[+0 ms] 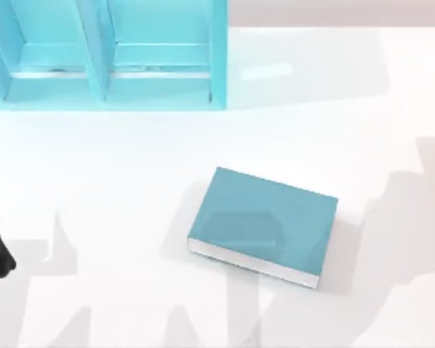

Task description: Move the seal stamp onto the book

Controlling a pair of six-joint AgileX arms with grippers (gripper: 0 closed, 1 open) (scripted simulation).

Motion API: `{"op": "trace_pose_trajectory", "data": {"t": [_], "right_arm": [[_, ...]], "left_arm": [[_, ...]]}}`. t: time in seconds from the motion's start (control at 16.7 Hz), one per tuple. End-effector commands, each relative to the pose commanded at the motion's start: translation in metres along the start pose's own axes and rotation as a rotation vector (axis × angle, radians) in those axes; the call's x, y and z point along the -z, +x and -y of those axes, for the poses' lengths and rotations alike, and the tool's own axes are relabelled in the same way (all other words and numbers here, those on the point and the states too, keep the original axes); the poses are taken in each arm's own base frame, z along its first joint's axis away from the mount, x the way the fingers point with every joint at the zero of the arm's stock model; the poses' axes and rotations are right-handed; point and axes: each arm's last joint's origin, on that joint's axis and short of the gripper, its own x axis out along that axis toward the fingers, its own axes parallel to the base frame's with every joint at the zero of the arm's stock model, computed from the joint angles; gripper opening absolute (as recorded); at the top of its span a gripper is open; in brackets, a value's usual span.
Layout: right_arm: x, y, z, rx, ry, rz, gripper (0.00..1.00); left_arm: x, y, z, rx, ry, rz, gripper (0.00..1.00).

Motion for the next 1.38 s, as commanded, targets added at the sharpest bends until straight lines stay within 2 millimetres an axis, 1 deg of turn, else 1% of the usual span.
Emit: {"op": "trace_pose_trajectory", "data": {"t": [0.36, 0.48, 0.66, 0.96, 1.08, 1.2, 1.38], "right_arm": [[0.0, 0.0, -0.001, 0.0, -0.004, 0.0, 1.0], [0.0, 0.007, -0.001, 0.0, -0.001, -0.001, 1.0], [-0.001, 0.029, 0.0, -0.001, 0.0, -0.001, 1.0], [-0.001, 0.081, 0.001, -0.001, 0.0, -0.002, 1.0], [0.0, 0.095, 0.0, -0.001, 0.0, -0.002, 1.0], [0.0, 0.1, 0.0, -0.001, 0.0, -0.002, 1.0], [0.0, 0.1, 0.0, -0.001, 0.0, -0.002, 1.0]], "left_arm": [[0.0, 0.0, 0.0, 0.0, 0.0, 0.0, 1.0], [0.0, 0.0, 0.0, 0.0, 0.0, 0.0, 1.0], [0.0, 0.0, 0.0, 0.0, 0.0, 0.0, 1.0], [0.0, 0.0, 0.0, 0.0, 0.0, 0.0, 1.0], [0.0, 0.0, 0.0, 0.0, 0.0, 0.0, 1.0], [0.0, 0.0, 0.0, 0.0, 0.0, 0.0, 1.0], [0.0, 0.0, 0.0, 0.0, 0.0, 0.0, 1.0]]}}
